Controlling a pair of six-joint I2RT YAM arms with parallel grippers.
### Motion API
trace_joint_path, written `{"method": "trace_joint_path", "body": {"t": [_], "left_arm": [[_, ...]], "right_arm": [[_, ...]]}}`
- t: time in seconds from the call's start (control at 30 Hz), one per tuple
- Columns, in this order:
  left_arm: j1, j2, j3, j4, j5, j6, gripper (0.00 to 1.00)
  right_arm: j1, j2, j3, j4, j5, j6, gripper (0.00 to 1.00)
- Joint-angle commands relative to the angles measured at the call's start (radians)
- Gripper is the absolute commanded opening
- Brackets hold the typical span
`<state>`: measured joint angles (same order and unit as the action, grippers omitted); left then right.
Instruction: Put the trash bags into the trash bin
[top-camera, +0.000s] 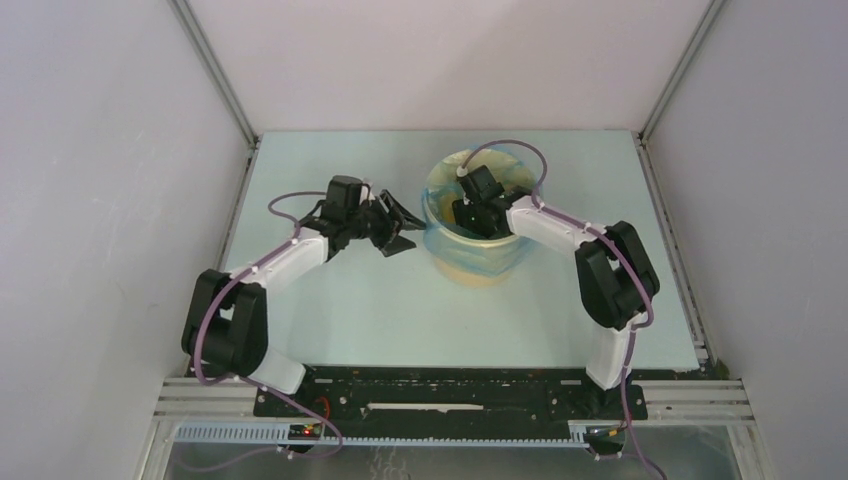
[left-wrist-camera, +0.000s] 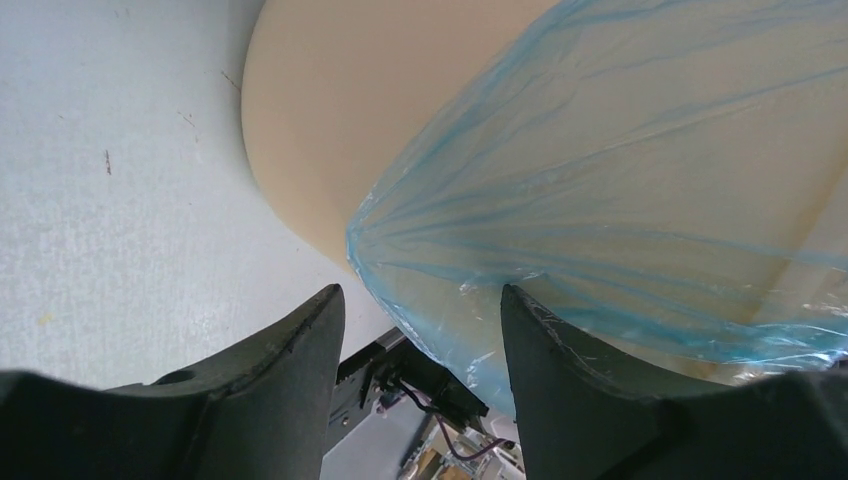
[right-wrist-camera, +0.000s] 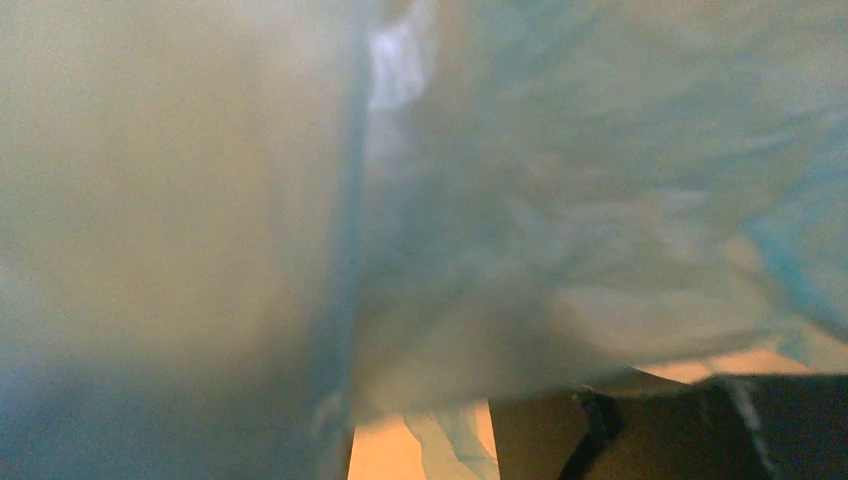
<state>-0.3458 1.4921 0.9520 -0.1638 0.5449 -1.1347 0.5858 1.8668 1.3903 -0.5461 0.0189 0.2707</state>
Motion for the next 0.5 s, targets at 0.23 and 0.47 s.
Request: {"method": "trace_joint_path", "body": {"t": [0.23, 0.47], "left_arm": [[-0.041, 0.005, 0.068, -0.053, -0.029, 0.048, 0.63], [-0.049, -0.005, 0.065, -0.054, -0.028, 0.053, 0.68]], "right_arm": [[-0.006, 0.073, -0.024, 0.090, -0.009, -0.017, 0.60], [-0.010, -0.019, 0.050, -0.018, -0.074, 0.015, 0.66]]}}
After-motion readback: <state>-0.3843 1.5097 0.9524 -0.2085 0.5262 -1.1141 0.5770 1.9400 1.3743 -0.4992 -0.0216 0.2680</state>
